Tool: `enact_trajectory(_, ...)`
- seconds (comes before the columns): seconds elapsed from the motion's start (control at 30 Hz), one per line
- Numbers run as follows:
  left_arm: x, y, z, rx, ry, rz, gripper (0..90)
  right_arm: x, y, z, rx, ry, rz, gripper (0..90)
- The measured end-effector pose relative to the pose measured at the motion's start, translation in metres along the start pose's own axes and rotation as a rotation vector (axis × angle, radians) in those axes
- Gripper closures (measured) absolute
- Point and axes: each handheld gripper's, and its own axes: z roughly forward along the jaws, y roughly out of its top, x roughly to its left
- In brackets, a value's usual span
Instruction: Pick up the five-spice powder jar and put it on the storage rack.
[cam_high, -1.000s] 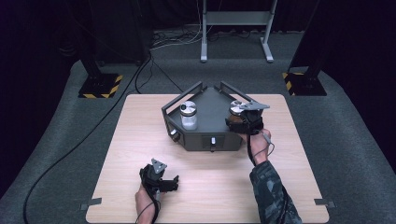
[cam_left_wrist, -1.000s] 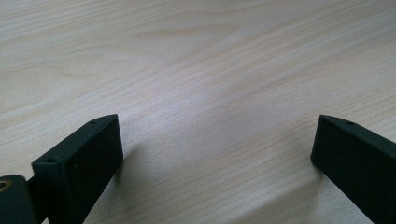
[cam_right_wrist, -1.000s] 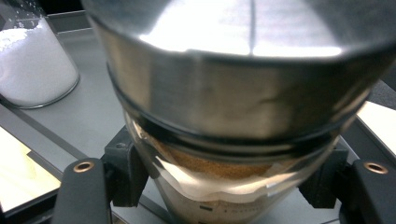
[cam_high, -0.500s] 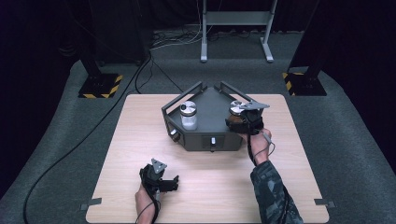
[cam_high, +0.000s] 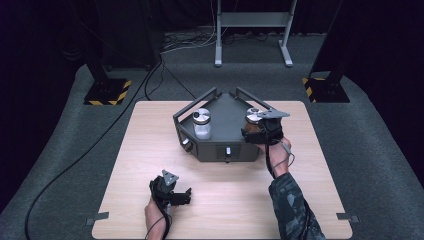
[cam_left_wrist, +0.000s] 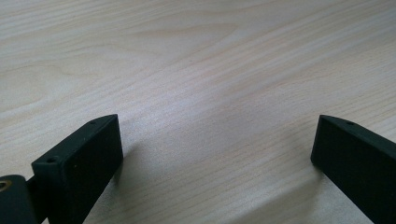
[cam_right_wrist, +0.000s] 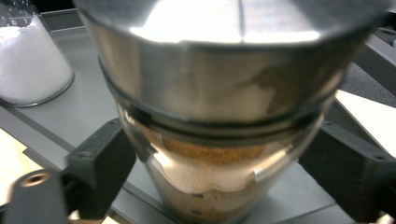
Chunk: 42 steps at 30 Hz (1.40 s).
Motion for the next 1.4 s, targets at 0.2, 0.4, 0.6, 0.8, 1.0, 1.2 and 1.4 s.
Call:
enact_trajectory(0.2, 0.0, 0.0, 0.0, 0.0, 0.001, 0.0, 1.8, 0.003, -0.002, -0.008, 0.016, -0.013, -0.024, 1.5)
enact_trajectory(0.4, 0.0, 0.0, 0.0, -0.001, 0.0, -0.002, 1.8, 0.007, -0.016, -0.02, 0.032, -0.028, -0.04, 0.0)
enact_trajectory(0.6, 0.0, 0.0, 0.0, 0.0, 0.001, 0.0, 1.8, 0.007, -0.047, -0.034, 0.028, -0.038, -0.029, 0.0)
enact_trajectory(0.8, -0.001, 0.0, 0.0, -0.001, 0.002, 0.002, 1.8, 0.017, -0.084, -0.043, 0.053, -0.075, -0.047, 0.0)
enact_trajectory(1.0, -0.001, 0.0, 0.0, -0.001, 0.002, 0.001, 1.8, 0.018, -0.131, -0.05, 0.086, -0.084, -0.045, 0.0)
enact_trajectory(1.2, -0.001, 0.0, 0.0, -0.003, 0.004, 0.005, 1.8, 0.009, -0.16, -0.06, 0.126, -0.083, 0.016, 0.0)
enact_trajectory(1.4, -0.003, 0.0, 0.0, -0.005, 0.01, 0.007, 1.7, 0.003, -0.173, -0.066, 0.138, -0.09, 0.049, 0.0)
